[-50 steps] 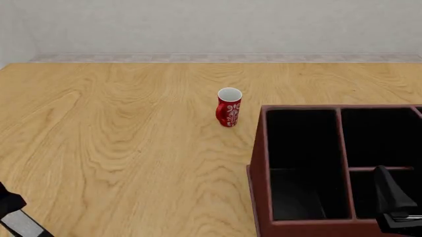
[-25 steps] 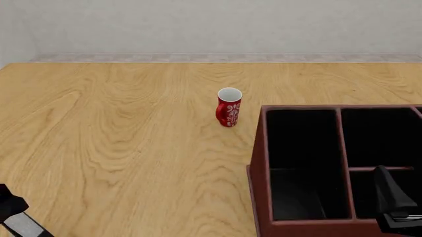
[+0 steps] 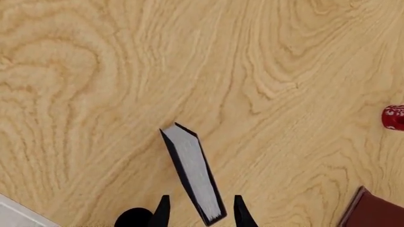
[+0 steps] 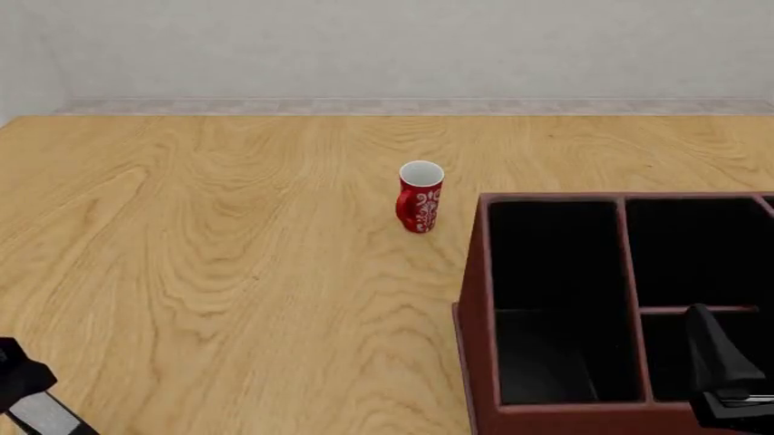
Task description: Pick up the book and place it in the left compartment of the caddy.
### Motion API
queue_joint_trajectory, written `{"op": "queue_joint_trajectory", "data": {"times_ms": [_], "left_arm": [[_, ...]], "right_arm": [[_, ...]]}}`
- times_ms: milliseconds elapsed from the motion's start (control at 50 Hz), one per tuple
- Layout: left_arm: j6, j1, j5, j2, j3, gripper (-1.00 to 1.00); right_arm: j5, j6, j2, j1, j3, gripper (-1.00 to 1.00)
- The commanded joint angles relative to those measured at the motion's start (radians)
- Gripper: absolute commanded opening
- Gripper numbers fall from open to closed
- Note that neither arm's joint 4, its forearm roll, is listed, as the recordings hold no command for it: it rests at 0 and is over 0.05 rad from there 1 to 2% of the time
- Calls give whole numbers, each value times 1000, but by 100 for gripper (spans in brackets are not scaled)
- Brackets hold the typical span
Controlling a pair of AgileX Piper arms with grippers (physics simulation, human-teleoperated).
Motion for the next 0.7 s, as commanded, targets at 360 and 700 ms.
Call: {"op": "queue_joint_trajectory", "data": {"times_ms": [360,700], "left_arm": [[-6,-11,-80,65,39,100],[-21,-10,-135,107,86,100]], "right_arm": [[0,0,-2,0,1,100],[0,0,-2,0,1,100]]}}
